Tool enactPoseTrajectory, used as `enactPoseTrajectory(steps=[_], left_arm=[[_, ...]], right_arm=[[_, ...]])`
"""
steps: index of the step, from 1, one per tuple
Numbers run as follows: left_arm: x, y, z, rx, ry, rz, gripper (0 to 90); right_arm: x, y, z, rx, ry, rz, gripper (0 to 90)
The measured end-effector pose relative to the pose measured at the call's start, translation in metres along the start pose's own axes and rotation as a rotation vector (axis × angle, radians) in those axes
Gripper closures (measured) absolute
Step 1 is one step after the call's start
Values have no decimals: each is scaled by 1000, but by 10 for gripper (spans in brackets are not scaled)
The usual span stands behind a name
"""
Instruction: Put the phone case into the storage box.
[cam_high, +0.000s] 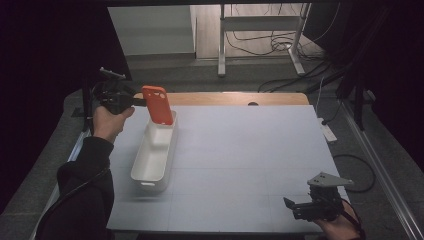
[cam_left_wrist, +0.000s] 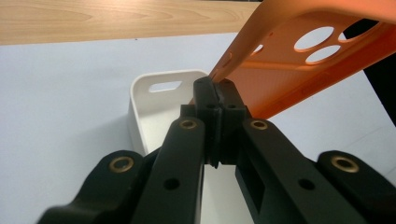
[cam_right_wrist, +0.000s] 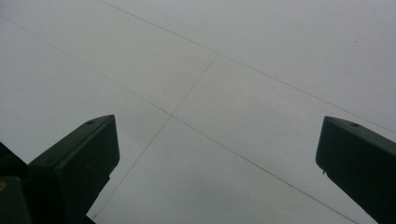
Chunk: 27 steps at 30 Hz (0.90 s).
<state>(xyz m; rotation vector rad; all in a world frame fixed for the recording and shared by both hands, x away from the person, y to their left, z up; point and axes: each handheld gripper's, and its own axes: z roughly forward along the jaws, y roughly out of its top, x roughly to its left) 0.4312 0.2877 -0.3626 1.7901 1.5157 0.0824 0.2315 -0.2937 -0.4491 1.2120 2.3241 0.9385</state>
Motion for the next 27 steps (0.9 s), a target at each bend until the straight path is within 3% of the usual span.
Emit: enactPoseTrajectory(steps=[27], left_arm=[[20,-4,31,22,31,-41,894]], right_arm=[[2,0,1,13,11,-20,0]])
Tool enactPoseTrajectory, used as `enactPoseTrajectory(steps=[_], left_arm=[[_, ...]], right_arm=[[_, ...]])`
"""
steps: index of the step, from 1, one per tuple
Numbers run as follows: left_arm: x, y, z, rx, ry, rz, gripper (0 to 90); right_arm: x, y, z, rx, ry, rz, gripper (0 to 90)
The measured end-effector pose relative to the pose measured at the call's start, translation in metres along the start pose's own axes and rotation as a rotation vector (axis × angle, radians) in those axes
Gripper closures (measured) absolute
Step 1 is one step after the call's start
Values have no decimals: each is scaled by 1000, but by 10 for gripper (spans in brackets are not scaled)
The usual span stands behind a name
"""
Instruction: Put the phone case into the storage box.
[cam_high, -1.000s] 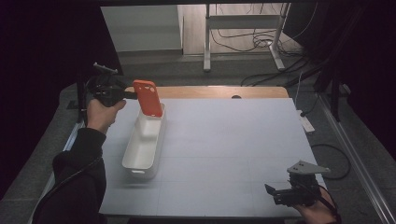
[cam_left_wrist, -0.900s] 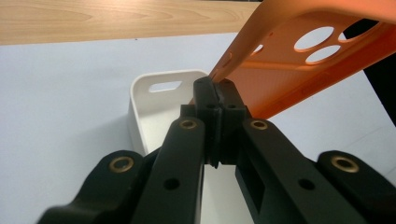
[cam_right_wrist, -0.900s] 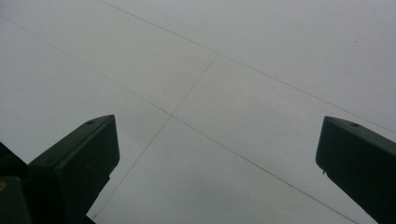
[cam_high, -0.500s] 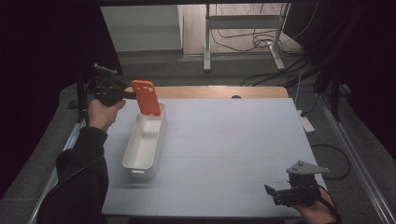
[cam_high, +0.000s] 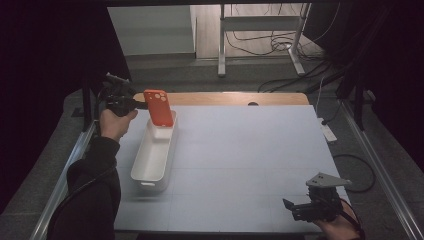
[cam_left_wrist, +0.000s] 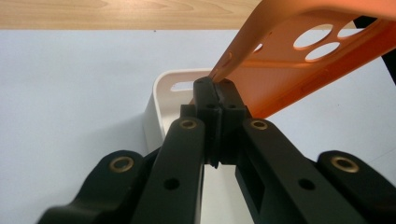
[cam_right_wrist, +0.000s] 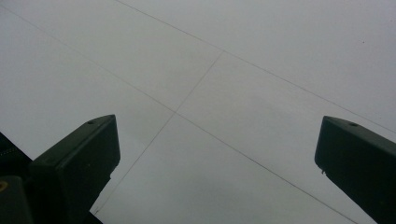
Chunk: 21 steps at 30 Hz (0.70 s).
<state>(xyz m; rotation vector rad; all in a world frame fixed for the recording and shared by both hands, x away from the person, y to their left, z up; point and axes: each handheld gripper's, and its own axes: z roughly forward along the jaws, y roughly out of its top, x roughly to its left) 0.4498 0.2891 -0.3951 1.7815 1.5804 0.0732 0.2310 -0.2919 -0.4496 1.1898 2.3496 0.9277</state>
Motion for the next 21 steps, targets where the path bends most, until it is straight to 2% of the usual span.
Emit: enactPoseTrajectory(steps=[21], left_arm=[[12,-10,29,43,3,-30,893]], right_arm=[[0,0,0,-1,0,-1,0]])
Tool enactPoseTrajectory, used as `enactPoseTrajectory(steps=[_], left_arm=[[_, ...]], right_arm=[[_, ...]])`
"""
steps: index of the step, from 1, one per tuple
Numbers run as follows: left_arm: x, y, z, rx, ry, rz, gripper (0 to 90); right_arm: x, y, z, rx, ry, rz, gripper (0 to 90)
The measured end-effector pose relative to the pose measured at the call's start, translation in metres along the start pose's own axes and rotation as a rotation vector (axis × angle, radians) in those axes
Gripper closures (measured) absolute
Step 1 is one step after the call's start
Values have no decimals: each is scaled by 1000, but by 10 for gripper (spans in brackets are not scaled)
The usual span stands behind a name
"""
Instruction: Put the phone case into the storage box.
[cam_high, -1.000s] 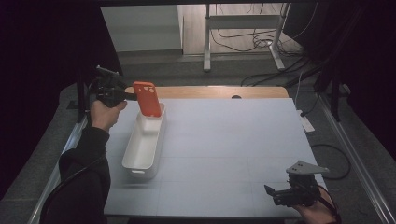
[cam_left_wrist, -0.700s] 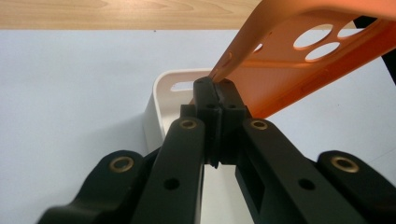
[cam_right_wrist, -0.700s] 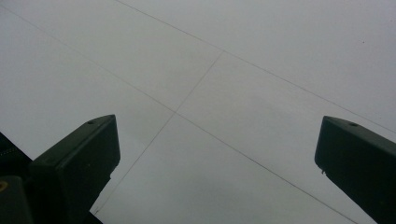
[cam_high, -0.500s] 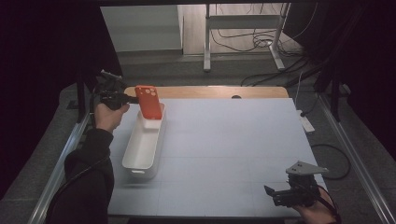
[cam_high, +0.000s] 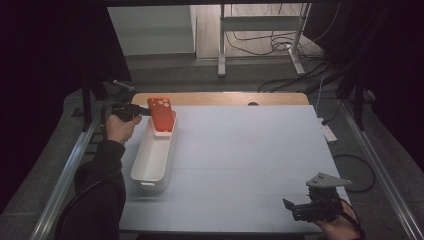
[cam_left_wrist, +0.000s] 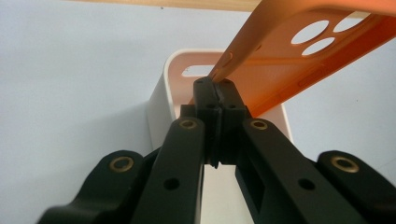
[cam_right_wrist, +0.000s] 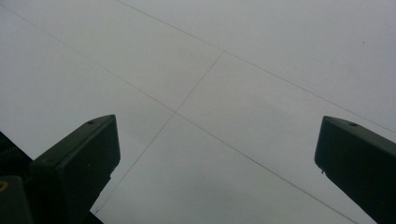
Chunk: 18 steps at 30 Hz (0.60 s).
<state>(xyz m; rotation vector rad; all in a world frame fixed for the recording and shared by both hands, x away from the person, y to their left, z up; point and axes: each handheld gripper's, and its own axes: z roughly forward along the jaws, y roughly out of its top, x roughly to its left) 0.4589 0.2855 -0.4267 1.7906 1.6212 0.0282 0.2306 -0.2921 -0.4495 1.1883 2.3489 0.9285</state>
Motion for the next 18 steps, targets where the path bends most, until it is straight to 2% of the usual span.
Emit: enactPoseTrajectory(steps=[9,18], left_arm=[[0,-1,9,20,17,7,893],[1,-2,18,36,32,-4,887]], right_arm=[[0,0,0,2,2,-1,0],[0,0,1,5,4,-2,0]])
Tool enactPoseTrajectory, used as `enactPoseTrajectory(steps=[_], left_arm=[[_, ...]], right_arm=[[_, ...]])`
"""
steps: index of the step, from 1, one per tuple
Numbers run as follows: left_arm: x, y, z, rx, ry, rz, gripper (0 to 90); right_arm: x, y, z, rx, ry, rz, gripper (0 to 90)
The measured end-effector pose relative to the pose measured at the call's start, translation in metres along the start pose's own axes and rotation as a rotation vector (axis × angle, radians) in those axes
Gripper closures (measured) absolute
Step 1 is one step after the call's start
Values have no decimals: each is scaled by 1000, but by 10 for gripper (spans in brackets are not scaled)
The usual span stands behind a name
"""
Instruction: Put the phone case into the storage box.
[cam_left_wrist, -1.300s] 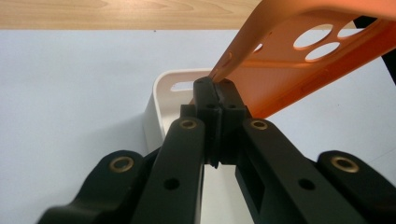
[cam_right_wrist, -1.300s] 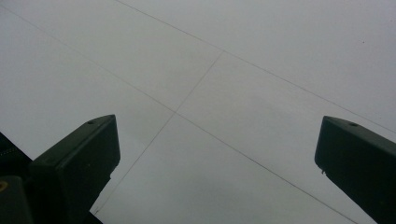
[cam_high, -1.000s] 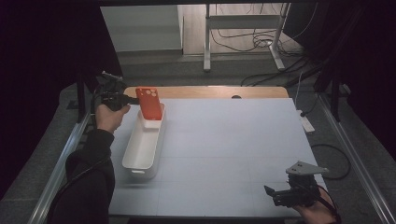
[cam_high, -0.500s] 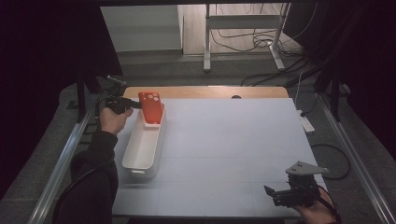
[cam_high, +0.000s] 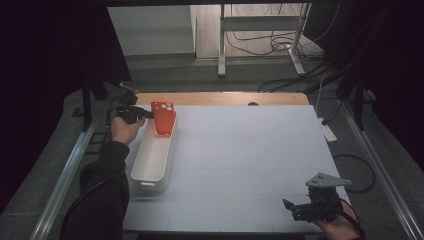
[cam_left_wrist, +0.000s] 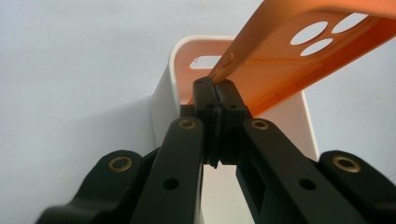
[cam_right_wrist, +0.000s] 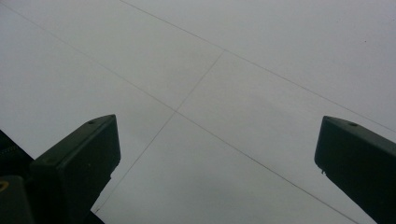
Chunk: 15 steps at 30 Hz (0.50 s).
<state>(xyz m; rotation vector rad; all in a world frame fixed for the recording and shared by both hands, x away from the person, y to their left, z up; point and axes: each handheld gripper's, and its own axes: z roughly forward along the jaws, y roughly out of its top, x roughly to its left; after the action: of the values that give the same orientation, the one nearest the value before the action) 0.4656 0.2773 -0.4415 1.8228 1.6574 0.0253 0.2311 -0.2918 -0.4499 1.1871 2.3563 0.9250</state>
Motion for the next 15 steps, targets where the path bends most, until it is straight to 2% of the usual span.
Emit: enactPoseTrajectory(steps=[8,9,12,14,15], left_arm=[[2,-1,4,4,13,-8,873],[3,-1,4,3,5,-12,864],[3,-1,4,-17,-24,-8,795],[2,-1,4,-19,-25,-4,732],[0,0,3,-26,-21,6,732]], right_arm=[[0,0,0,3,-1,-2,0],[0,0,0,4,-1,-2,0],[1,0,0,5,0,-3,0],[1,0,1,4,0,-3,0],[1,0,1,4,0,-4,0]])
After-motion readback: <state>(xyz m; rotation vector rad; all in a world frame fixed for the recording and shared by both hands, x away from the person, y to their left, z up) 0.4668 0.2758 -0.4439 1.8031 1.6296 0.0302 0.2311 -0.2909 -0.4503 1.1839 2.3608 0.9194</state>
